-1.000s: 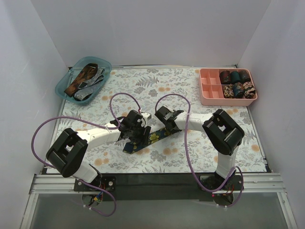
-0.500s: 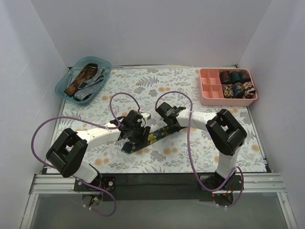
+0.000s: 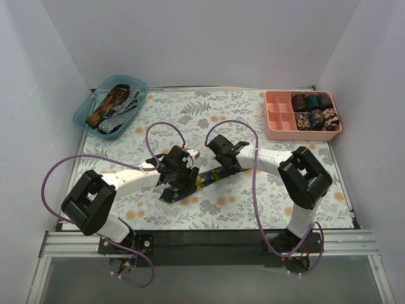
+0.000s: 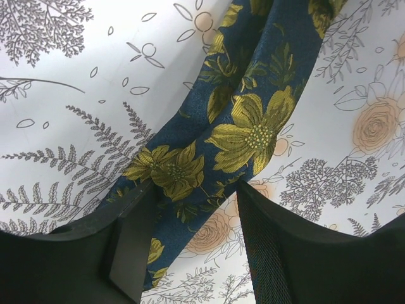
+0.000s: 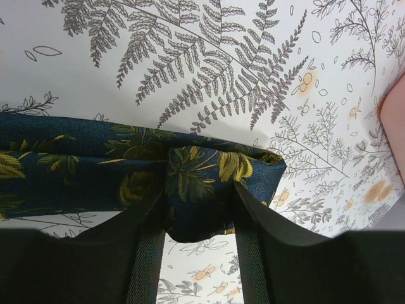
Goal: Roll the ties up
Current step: Roll the tie
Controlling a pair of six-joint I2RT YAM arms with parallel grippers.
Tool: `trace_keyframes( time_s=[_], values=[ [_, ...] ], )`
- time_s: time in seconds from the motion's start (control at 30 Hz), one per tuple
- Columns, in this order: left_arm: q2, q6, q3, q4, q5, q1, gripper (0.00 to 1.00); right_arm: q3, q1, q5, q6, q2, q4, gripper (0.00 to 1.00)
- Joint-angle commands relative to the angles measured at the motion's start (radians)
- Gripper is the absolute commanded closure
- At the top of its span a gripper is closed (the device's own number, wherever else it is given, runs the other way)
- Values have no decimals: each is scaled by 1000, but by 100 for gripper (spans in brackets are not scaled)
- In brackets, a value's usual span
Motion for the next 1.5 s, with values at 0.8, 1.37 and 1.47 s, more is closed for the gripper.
trace_keyframes(
  time_s=[0.8,1.37,1.47],
  values=[
    [-87,167,105,23,-23,1,24,-94,6,-218,44,-306,66,35],
    [383,526,582,118,124,-140,4,-202,-580,-777,316,-488,77,2],
    [439,556,639,116,173,-152,3,-233,-649,-855,347,-487,103,2]
  ],
)
